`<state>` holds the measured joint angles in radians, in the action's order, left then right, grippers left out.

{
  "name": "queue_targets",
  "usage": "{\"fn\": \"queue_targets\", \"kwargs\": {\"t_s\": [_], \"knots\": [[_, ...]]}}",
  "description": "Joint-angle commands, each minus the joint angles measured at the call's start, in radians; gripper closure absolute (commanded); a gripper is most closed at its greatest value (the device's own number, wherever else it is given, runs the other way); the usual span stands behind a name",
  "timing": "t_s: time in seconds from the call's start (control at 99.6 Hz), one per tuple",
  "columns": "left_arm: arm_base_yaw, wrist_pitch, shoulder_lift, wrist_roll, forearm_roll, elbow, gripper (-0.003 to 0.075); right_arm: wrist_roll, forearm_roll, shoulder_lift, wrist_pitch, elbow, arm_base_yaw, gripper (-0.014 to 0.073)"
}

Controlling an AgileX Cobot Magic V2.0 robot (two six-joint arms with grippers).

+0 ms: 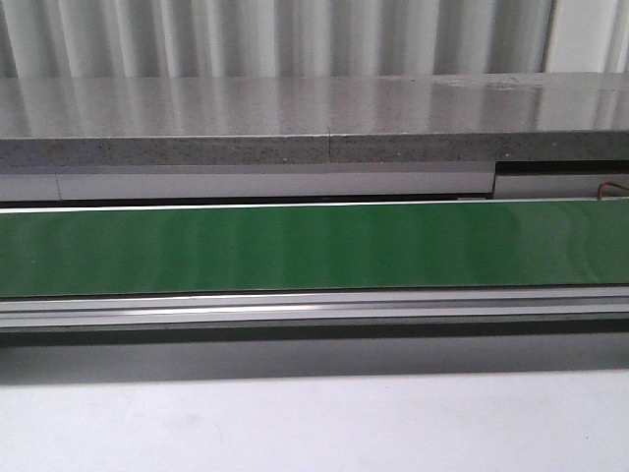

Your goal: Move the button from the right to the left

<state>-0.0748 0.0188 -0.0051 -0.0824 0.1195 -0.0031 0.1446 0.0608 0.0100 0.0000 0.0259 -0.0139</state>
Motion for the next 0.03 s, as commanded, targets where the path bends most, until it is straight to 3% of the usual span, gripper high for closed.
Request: {"fn": "queue_targets", "kwargs": {"t_s": [0.0,0.02], "knots": [[-0.005,-0.08,-0.035,-0.009,0.002,0.025,0.074,0.0,0.01,0.015,-0.078,-0.016,0.003,0.0662],[-0.005,-0.08,-0.035,-0.009,0.002,0.025,0.074,0.0,0.01,0.015,-0.078,-0.016,0.003,0.0662]]}}
